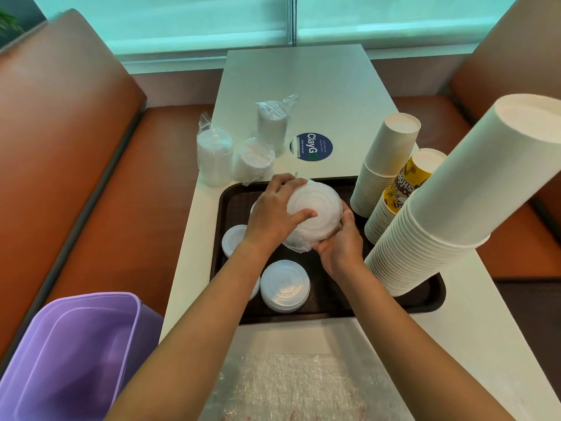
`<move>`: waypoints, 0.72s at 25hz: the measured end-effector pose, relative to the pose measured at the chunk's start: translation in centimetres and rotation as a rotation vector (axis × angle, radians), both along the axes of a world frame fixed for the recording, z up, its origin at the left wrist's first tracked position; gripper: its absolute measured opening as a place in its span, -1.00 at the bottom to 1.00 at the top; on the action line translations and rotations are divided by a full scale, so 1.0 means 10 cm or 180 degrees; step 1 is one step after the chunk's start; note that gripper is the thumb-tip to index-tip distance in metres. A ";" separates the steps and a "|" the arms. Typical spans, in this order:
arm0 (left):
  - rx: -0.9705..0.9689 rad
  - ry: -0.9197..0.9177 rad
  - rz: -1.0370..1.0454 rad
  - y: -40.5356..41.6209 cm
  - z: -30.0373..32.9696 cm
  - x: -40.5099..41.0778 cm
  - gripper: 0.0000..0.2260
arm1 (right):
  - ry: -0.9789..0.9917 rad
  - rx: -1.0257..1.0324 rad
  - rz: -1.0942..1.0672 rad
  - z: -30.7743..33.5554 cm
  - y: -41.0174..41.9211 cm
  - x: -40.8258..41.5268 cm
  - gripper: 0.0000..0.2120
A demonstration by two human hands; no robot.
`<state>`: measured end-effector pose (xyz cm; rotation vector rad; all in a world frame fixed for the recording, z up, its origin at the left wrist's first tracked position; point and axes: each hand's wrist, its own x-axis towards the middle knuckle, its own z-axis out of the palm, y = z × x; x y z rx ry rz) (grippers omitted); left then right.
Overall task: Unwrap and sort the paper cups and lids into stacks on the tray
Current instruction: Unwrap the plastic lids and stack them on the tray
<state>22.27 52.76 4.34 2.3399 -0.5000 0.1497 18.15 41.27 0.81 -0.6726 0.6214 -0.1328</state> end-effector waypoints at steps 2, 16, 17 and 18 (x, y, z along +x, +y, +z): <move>-0.0188 0.0224 0.0001 0.01 0.01 0.01 -0.50 | 0.0013 -0.0126 0.0087 -0.02 -0.01 0.01 -0.74; -0.0841 0.1727 -0.0071 0.12 0.04 0.16 -0.50 | 0.0005 -0.0452 0.0279 -0.01 -0.01 -0.03 -0.65; -0.0797 0.1749 -0.0138 0.12 0.05 0.15 -0.51 | 0.0004 -0.0520 0.0284 -0.01 -0.01 -0.03 -0.63; -0.0808 0.1775 -0.0185 0.12 0.06 0.14 -0.53 | -0.0005 -0.0576 0.0294 -0.01 -0.01 -0.04 -0.62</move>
